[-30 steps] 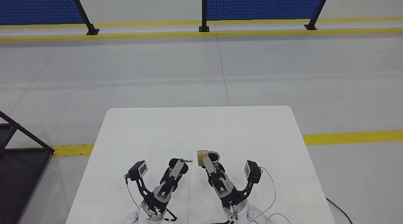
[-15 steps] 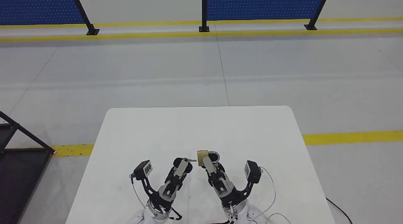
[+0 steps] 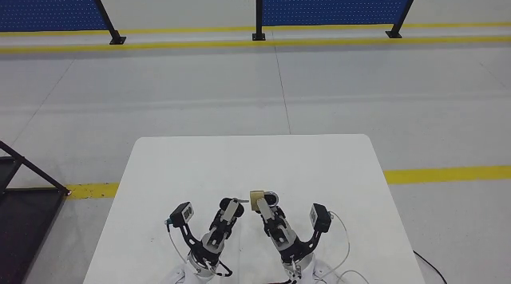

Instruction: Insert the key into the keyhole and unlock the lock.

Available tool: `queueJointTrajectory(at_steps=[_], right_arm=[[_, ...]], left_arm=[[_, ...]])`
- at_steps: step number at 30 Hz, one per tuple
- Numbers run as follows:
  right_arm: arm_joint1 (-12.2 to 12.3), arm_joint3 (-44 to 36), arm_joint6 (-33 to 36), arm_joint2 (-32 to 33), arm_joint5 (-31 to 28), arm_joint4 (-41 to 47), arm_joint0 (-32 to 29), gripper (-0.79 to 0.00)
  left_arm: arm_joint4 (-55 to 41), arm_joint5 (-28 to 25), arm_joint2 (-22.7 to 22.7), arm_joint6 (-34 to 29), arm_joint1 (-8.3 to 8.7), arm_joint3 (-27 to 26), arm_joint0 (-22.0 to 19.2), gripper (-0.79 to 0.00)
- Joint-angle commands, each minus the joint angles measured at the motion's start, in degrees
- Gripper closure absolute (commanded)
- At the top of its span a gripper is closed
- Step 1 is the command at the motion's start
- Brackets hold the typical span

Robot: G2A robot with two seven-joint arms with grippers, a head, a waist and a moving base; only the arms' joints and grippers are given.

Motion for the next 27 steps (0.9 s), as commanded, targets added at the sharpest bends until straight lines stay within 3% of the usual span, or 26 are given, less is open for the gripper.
queueJointTrajectory(at_steps=[1, 27], right_arm=[[0.0, 0.0, 0.0, 0.0, 0.0, 0.0, 0.0, 0.0], [-0.11, -1.16, 2.41, 0.27, 1.77, 1.21, -0.29, 0.0]], left_arm=[[0.1, 0.0, 0.29, 0.04, -0.05, 0.3, -0.23, 0.0], [1.55, 0.0, 1.76, 1.91, -0.56, 1.37, -1.63, 0.0]])
